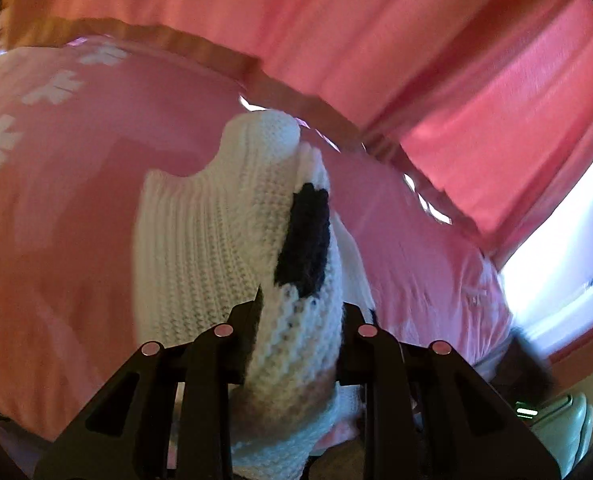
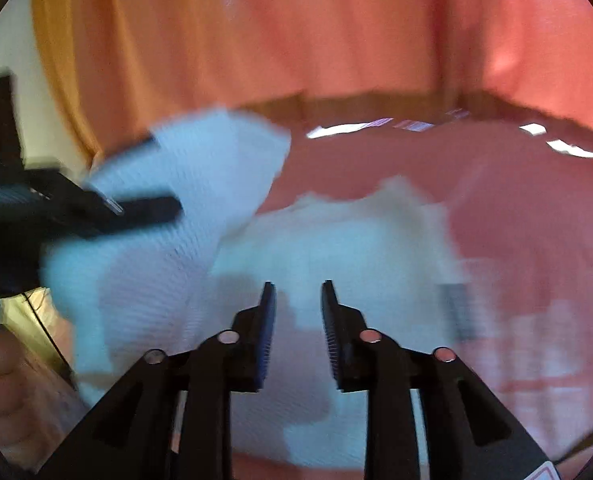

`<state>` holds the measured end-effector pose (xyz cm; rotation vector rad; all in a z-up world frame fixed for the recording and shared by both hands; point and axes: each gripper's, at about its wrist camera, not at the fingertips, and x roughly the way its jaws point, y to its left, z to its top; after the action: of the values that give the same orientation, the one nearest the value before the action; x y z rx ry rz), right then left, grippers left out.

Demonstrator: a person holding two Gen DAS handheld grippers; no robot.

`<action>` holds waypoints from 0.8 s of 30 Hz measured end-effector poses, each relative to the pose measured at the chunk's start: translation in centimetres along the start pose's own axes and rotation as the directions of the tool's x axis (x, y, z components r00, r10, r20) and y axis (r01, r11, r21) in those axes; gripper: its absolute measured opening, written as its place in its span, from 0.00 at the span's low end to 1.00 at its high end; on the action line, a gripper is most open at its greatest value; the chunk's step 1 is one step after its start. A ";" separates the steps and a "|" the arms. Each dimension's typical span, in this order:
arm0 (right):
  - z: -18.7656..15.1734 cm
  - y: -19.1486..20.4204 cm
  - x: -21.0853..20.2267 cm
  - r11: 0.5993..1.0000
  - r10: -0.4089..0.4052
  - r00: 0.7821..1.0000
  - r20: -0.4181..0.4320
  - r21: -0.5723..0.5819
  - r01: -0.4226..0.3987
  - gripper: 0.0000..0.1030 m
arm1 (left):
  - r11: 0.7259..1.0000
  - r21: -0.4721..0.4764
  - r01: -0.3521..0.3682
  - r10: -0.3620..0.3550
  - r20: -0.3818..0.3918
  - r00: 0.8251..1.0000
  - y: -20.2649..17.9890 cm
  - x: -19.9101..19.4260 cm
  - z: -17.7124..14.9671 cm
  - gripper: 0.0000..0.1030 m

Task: Fold small clothes

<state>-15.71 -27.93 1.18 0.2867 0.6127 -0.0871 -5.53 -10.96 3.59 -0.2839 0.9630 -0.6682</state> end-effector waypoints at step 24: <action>-0.5 -7.0 -1.6 0.954 0.231 0.968 -0.097 0.220 -0.205 0.62 | 0.937 0.138 -0.320 0.315 0.056 0.947 -0.1 -2.5 -7.7 0.86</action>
<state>-18.44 -34.47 0.03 0.5647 0.6900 0.0810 -12.92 -8.97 1.02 -0.0071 0.8984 -0.4321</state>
